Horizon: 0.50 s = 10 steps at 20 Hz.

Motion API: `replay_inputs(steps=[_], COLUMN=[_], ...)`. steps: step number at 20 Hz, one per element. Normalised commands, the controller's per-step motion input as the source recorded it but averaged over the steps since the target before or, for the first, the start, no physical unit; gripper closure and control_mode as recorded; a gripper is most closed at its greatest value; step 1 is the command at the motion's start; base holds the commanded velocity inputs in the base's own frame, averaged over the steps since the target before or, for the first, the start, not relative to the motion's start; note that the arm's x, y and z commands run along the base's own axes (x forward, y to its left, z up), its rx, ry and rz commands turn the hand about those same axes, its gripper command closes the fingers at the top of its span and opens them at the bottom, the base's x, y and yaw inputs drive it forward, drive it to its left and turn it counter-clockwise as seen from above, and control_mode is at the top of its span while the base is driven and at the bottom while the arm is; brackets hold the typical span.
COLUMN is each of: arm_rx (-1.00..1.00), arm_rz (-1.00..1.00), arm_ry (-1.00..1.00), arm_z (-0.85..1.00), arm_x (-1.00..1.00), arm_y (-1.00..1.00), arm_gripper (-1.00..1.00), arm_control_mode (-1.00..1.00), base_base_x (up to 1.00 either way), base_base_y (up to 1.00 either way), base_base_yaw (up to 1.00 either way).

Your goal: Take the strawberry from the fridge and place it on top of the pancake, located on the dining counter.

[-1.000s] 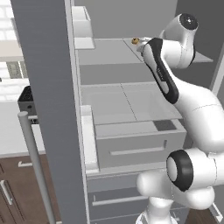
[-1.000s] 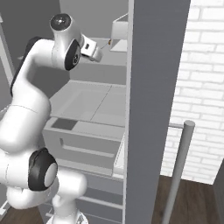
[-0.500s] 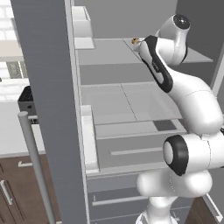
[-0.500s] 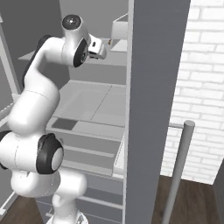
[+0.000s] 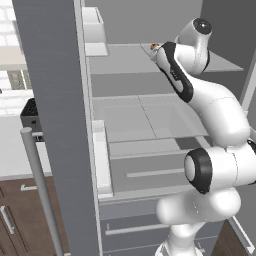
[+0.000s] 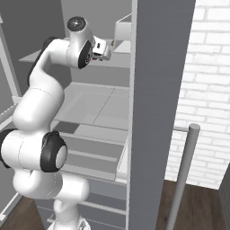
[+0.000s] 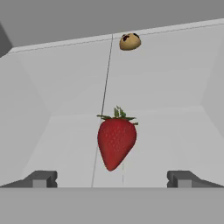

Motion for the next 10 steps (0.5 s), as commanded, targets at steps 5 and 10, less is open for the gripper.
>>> replay_inputs(steps=[5,10], arm_rx=[-0.02,-0.03], arm_rz=[0.02,0.02], arm_ry=[0.00,0.00], arm_z=[-0.13,-0.12], arm_x=[0.28,0.28], arm_y=[0.00,0.00], arm_gripper=[-1.00,-1.00], arm_control_mode=[-1.00,-1.00], base_base_x=[0.00,0.00], base_base_y=[0.00,0.00], base_base_yaw=[0.00,0.00])
